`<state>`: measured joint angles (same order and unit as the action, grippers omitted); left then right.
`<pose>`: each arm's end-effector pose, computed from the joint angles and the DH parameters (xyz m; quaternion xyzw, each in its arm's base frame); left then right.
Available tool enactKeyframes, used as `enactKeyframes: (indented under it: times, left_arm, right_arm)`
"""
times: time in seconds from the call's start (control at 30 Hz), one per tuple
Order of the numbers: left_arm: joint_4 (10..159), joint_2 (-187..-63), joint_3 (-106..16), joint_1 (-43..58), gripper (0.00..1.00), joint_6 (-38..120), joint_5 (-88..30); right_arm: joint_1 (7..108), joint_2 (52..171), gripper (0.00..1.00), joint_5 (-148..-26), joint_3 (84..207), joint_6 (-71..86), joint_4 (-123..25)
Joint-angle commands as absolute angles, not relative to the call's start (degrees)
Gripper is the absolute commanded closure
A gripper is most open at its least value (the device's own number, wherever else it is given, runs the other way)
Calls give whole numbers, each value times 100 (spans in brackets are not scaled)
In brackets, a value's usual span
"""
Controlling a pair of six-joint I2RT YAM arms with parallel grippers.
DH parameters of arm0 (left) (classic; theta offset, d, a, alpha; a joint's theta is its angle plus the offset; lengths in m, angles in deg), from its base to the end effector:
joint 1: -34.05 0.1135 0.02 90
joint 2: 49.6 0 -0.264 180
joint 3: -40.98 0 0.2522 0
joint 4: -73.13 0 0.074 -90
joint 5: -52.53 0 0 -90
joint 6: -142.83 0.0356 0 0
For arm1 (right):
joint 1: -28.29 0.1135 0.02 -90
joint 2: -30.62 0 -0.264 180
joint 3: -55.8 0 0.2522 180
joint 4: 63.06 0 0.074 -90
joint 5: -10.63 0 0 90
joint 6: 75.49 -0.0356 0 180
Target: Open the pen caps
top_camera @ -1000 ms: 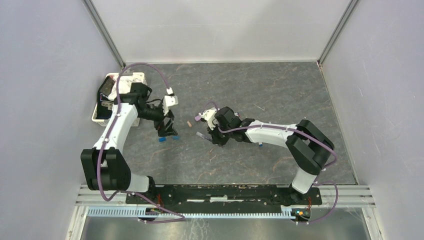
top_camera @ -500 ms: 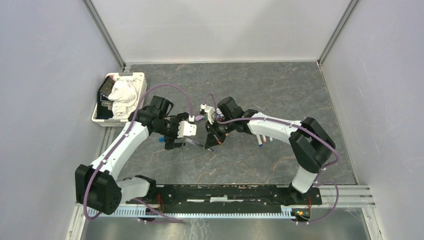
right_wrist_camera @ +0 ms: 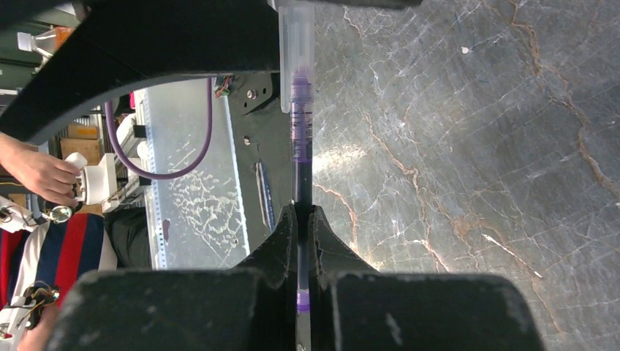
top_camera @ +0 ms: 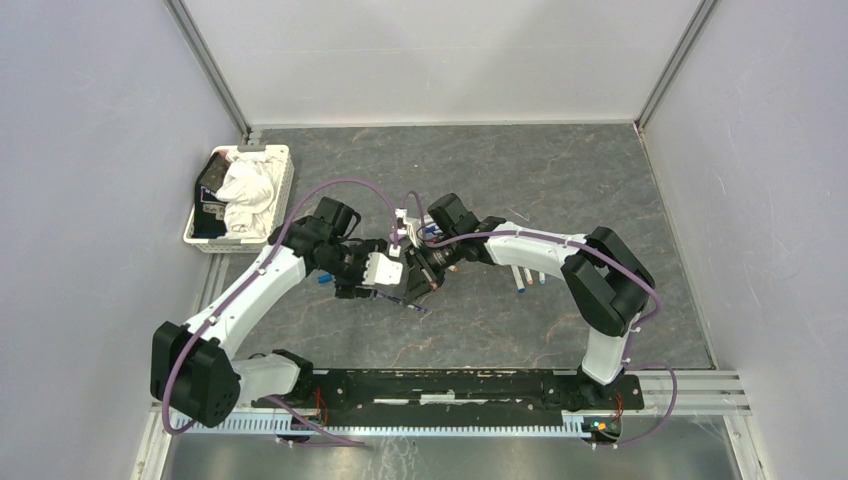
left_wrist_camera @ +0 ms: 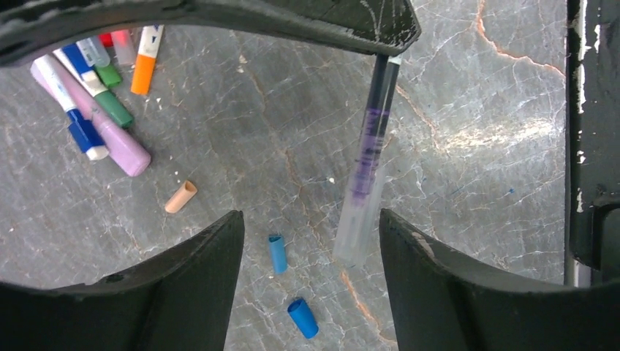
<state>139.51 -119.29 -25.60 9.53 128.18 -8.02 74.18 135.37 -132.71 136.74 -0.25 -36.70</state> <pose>0.1902 -0.1060 0.2491 0.7575 0.5779 -0.1520 0.2629 0.2433 0.2920 0.1938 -0.3727 0.7683 0.5180 0.0497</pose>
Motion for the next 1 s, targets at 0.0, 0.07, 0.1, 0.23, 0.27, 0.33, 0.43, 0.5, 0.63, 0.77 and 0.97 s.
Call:
enactKeyframes:
  times: [0.0,0.07,0.1,0.23,0.27,0.33,0.43,0.5,0.63,0.77,0.97]
  left_arm:
    - [13960,-11934,-2497,784,29,12882,-738]
    - [13913,-11900,-2437,701,32,12806,-710]
    - [13856,-11883,-2411,672,34,12757,-724]
    - [13744,-11892,-2396,628,44,12662,-809]
    - [13710,-11906,-2388,620,46,12641,-825]
    - [13702,-11952,-2384,583,51,12626,-861]
    - [13658,-11991,-2410,553,66,12611,-979]
    - [13627,-12006,-2434,550,76,12621,-1076]
    - [13628,-12035,-2566,534,96,12513,-1044]
    - [13667,-12005,-2683,477,98,12397,-896]
    - [13794,-11918,-2718,432,98,12425,-883]
  right_arm:
    - [7426,13503,100,-13516,13891,-182,-4006]
    - [7418,13499,100,-13535,13891,-223,-4044]
    - [7420,13495,100,-13536,13899,-227,-4052]
    - [7424,13468,100,-13592,13858,-260,-4113]
    - [7424,13448,100,-13609,13832,-280,-4147]
    - [7440,13419,100,-13632,13809,-289,-4171]
    - [7436,13389,100,-13633,13795,-197,-4084]
    - [7435,13370,100,-13632,13778,-140,-4019]
    - [7467,13441,75,-13563,13795,-263,-4140]
    - [7550,13704,61,-13720,13961,-721,-4655]
    - [7635,14114,63,-13926,14376,-971,-4818]
